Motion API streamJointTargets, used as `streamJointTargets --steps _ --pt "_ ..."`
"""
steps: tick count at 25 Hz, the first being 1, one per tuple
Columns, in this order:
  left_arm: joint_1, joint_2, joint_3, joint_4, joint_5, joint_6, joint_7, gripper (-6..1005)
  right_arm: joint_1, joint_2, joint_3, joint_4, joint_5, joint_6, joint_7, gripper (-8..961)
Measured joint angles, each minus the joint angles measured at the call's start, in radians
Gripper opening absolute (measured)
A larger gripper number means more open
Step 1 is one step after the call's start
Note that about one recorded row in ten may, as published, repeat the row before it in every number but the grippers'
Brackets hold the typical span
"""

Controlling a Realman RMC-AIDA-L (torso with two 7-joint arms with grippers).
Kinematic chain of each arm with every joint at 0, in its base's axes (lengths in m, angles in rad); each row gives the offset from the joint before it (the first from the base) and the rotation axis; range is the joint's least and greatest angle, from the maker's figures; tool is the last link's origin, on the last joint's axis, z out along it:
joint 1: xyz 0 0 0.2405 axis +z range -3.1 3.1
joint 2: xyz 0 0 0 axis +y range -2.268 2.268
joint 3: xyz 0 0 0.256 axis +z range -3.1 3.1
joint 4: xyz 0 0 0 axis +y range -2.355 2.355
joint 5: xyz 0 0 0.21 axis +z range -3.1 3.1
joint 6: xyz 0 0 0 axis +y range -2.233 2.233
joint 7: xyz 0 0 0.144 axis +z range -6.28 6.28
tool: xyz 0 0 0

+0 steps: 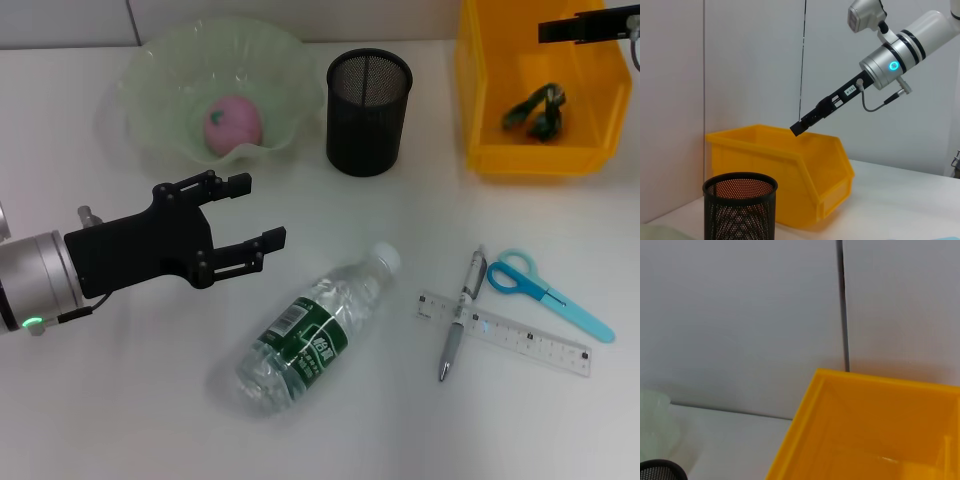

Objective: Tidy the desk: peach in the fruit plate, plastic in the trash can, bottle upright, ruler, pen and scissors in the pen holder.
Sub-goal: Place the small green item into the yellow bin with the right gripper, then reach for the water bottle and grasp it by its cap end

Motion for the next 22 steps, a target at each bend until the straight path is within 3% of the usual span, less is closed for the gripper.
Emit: streamJointTargets --steps 4,8,10,13,18,22 --pt "0.002 0.000 0.000 0.002 -0.001 0.003 -0.001 744 -0.008 -0.001 0.002 -0.022 0.004 -0.010 0.000 539" --pt "0.004 0.000 -0.004 0.008 -0.009 0.019 -0.008 742 -0.076 0.026 -0.002 -0.166 0.067 -0.045 -0.036 705" --pt "0.004 0.000 -0.013 0.009 -0.011 0.028 -0.009 741 -0.158 0.043 -0.011 -0.276 0.206 -0.078 -0.121 741" --pt "0.005 0.000 -0.047 0.010 -0.012 0.051 -0.013 739 -0.274 0.042 -0.021 -0.341 0.492 -0.153 -0.279 795" --pt "-0.001 0.000 -0.106 0.014 -0.012 0.124 -0.051 736 -0.429 0.041 -0.010 -0.247 0.887 -0.358 -0.659 795" --pt "-0.002 -0.003 -0.136 0.061 -0.017 0.211 -0.108 734 -0.476 0.040 0.043 -0.110 0.907 -0.491 -0.856 795"
